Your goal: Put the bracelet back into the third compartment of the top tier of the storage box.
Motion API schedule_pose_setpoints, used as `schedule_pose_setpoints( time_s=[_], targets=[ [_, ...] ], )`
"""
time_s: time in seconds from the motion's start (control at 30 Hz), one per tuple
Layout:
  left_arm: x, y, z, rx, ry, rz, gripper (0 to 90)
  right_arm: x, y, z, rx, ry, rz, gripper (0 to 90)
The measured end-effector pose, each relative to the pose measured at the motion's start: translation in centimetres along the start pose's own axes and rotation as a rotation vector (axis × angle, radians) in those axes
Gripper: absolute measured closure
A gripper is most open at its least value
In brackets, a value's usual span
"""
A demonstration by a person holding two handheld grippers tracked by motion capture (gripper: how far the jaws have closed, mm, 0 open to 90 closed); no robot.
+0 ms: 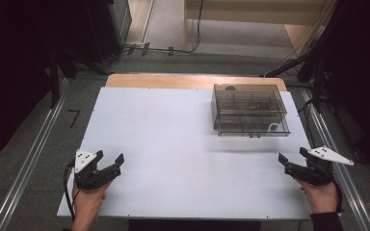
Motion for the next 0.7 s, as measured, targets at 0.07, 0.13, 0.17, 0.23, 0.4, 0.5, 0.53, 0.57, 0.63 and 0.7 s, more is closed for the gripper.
schedule_pose_setpoints(
  time_s=[0.07,0.13,0.17,0.23,0.4,0.5,0.53,0.57,0.63,0.7],
  targets=[
    [-0.1,-0.2,0.2,0.002,0.001,-0.001,23.0,-0.4,-0.1,-0.1,-0.001,0.003,0.009,14.9],
    [-0.3,-0.4,0.4,0.002,-0.004,0.007,22.9,-0.8,-0.3,-0.2,-0.008,0.006,0.015,15.0],
    [-0.4,-0.5,0.5,0.004,-0.002,0.010,22.9,-1.0,-0.4,-0.2,-0.006,0.010,0.018,15.0],
    [-0.6,-0.8,0.7,0.010,0.002,0.009,23.0,-1.3,-0.6,-0.4,-0.007,0.013,0.024,15.1],
    [-1.0,-1.5,1.1,0.011,-0.004,0.012,23.0,-2.2,-1.3,-0.7,-0.010,0.027,0.040,15.1],
    [-1.3,-1.8,1.3,0.007,-0.009,0.021,23.0,-2.6,-1.7,-0.8,-0.013,0.035,0.039,15.1],
    [-1.4,-1.9,1.3,0.007,-0.012,0.023,23.0,-2.7,-1.8,-0.8,-0.012,0.040,0.040,15.1],
    [-1.5,-2.0,1.4,0.003,-0.014,0.026,23.0,-2.9,-1.9,-0.8,-0.011,0.046,0.045,15.1],
    [-1.8,-2.2,1.5,-0.002,-0.020,0.033,23.0,-3.4,-2.0,-0.9,-0.008,0.055,0.052,15.2],
    [-2.0,-2.4,1.6,-0.004,-0.020,0.040,23.0,-3.7,-2.1,-0.9,-0.001,0.072,0.060,15.2]
  ],
)
Point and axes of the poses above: each handheld gripper's, and its own axes: y roughly forward along the jaws, x roughly out of its top, z roughly to its left, the point moved 2 cm from there along y, roughly forward along the jaws, and after that the axes turned 9 degrees about x, right-handed, at the moved point
